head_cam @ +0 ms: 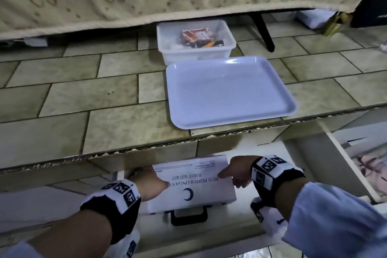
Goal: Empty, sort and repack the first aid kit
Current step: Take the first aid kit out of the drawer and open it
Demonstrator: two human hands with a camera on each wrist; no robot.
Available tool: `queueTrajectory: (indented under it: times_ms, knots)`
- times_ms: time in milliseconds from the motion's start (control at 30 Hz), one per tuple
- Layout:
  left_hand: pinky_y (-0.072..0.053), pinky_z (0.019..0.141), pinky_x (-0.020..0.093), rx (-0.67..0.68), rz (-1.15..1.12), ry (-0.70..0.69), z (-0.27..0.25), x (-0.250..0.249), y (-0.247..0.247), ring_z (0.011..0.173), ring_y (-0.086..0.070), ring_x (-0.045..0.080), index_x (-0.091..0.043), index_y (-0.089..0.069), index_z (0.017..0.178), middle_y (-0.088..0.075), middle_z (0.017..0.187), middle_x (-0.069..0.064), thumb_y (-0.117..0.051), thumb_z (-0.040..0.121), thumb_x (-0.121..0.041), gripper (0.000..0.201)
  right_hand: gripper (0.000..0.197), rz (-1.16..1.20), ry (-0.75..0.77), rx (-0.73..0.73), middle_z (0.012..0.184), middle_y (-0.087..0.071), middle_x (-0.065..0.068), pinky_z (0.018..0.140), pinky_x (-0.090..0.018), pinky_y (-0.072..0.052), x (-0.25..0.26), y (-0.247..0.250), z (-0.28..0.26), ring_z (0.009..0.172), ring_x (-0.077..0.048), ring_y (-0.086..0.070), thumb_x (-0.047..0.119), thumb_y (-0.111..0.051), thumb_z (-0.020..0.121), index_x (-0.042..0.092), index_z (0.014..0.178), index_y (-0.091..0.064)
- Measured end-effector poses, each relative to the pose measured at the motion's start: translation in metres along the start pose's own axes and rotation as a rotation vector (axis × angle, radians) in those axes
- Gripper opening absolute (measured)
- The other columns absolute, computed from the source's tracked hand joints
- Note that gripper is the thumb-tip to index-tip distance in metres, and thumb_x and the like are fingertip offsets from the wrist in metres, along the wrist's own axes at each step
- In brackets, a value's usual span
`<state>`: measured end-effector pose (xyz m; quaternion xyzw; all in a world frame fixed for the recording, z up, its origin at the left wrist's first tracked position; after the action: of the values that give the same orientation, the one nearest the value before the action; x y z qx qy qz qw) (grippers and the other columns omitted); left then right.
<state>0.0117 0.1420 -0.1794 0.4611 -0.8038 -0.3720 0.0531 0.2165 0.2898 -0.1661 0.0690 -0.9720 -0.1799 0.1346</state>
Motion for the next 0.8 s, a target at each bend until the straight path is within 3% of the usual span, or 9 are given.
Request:
queueTrajectory:
  times_ms: [67,167,233,300,367,500,600,700,800]
  knots:
    - [-0.050,0.091,0.032,-0.015,-0.141,0.007,0.002,0.004,0.002,0.102,-0.062,0.022,-0.013,-0.063,0.111,-0.066,0.112,0.004,-0.062,0.063,-0.054,0.063,0.050,0.026,-0.036,-0.025,0.095,-0.061,-0.018,0.079,-0.040,-0.053,-0.008,0.010,-0.001,0.082,-0.030,-0.058,0.036,-0.058,0.089,-0.004,0.118,-0.057]
    - [-0.051,0.083,0.034,0.104,-0.272,0.061,0.002,0.014,-0.015,0.096,-0.062,0.026,-0.004,-0.060,0.114,-0.065,0.108,0.011,-0.061,0.079,-0.036,0.047,0.046,0.136,-0.050,-0.016,0.113,-0.062,-0.025,0.077,-0.047,-0.056,-0.015,0.015,-0.005,0.094,-0.034,-0.063,0.029,-0.057,0.092,-0.003,0.125,-0.051]
    - [-0.051,0.080,0.030,0.166,-0.282,0.116,-0.004,0.020,-0.028,0.092,-0.061,0.023,-0.003,-0.057,0.115,-0.062,0.106,0.009,-0.063,0.079,-0.040,0.052,0.046,0.168,-0.026,0.004,0.114,-0.062,-0.028,0.081,-0.049,-0.056,-0.012,0.015,-0.007,0.101,-0.037,-0.064,0.024,-0.057,0.091,-0.006,0.125,-0.050]
    - [-0.051,0.091,0.030,0.096,-0.322,0.113,-0.005,0.023,-0.025,0.099,-0.063,0.021,-0.007,-0.058,0.117,-0.064,0.113,0.006,-0.067,0.070,-0.048,0.063,0.042,0.128,-0.006,-0.012,0.108,-0.064,-0.027,0.085,-0.048,-0.055,-0.006,0.015,-0.014,0.098,-0.036,-0.065,0.023,-0.059,0.089,-0.005,0.121,-0.053]
    - [-0.051,0.092,0.032,0.012,-0.366,0.059,-0.011,0.021,-0.011,0.102,-0.063,0.020,-0.013,-0.061,0.117,-0.065,0.115,0.003,-0.066,0.064,-0.051,0.065,0.035,0.089,0.018,-0.067,0.095,-0.066,-0.023,0.081,-0.046,-0.057,0.000,0.021,-0.023,0.083,-0.033,-0.067,0.025,-0.059,0.088,-0.002,0.109,-0.057]
    - [-0.054,0.079,0.027,-0.036,-0.393,-0.046,-0.053,0.012,0.017,0.086,-0.066,0.011,-0.016,-0.066,0.102,-0.071,0.099,-0.002,-0.064,0.075,-0.039,0.036,0.032,0.029,0.084,-0.233,0.061,-0.063,-0.008,0.044,-0.022,-0.051,0.012,0.043,-0.058,0.044,-0.015,-0.063,0.033,-0.060,0.089,0.007,0.071,-0.052]
    - [-0.049,0.055,0.026,-0.083,-0.343,-0.029,-0.087,0.018,0.031,0.070,-0.063,0.012,-0.022,-0.062,0.086,-0.066,0.076,-0.005,-0.061,0.081,-0.042,0.020,0.055,-0.074,0.123,-0.211,0.034,-0.055,0.001,0.056,-0.028,-0.056,0.021,0.038,-0.090,0.037,-0.012,-0.058,0.037,-0.061,0.087,0.010,0.040,-0.056]
    - [-0.048,0.066,0.023,-0.119,-0.269,-0.063,-0.123,0.022,0.042,0.078,-0.061,0.008,-0.025,-0.059,0.082,-0.066,0.082,-0.009,-0.056,0.085,-0.043,0.017,0.061,-0.197,0.146,-0.126,0.031,-0.054,0.003,0.069,-0.034,-0.057,0.030,0.016,-0.115,0.037,-0.011,-0.057,0.037,-0.063,0.084,0.021,0.026,-0.058]
    - [-0.045,0.067,0.013,-0.173,-0.277,-0.091,-0.154,0.040,0.053,0.080,-0.060,0.001,-0.037,-0.061,0.091,-0.067,0.083,-0.016,-0.055,0.085,-0.048,0.014,0.056,-0.295,0.173,-0.140,0.033,-0.054,0.002,0.060,-0.026,-0.054,0.044,0.005,-0.141,0.040,-0.011,-0.059,0.041,-0.064,0.080,0.020,0.029,-0.058]
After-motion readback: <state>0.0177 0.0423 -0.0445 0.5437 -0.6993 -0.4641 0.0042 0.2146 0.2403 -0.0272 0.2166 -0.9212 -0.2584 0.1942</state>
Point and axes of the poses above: each hand's wrist, its own z-axis towards the middle knuckle, its own y-axis out of the back of the hand, x = y × z, the point moved 10 cm from there along z, towards the middle knuckle
